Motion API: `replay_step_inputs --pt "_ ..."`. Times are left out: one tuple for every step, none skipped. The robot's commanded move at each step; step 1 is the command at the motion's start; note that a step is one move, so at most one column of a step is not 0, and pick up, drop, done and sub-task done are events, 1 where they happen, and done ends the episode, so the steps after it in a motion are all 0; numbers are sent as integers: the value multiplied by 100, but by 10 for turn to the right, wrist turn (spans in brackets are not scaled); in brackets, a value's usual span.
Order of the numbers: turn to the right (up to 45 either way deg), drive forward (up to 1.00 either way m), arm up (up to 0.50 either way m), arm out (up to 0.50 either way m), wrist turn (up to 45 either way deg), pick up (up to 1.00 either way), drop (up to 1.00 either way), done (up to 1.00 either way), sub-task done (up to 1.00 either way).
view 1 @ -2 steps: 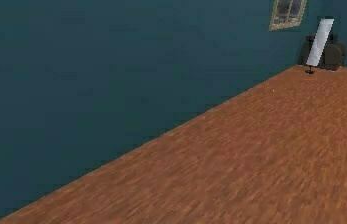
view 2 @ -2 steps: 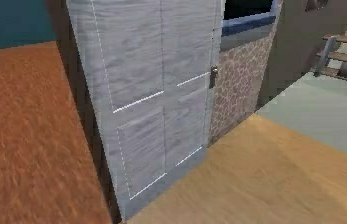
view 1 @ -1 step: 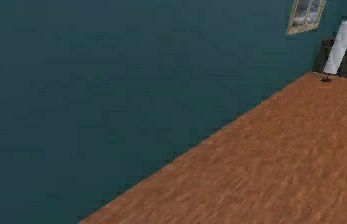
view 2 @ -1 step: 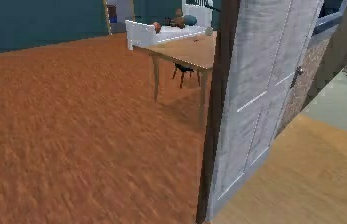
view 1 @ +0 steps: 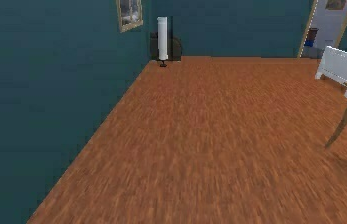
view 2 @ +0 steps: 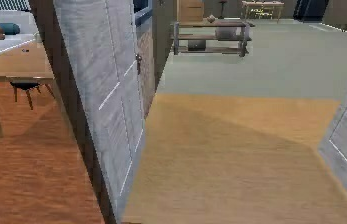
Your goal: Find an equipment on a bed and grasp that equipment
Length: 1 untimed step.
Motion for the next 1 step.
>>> replay_step_inputs --pt "0 75 0 0 0 0 0 0 0"
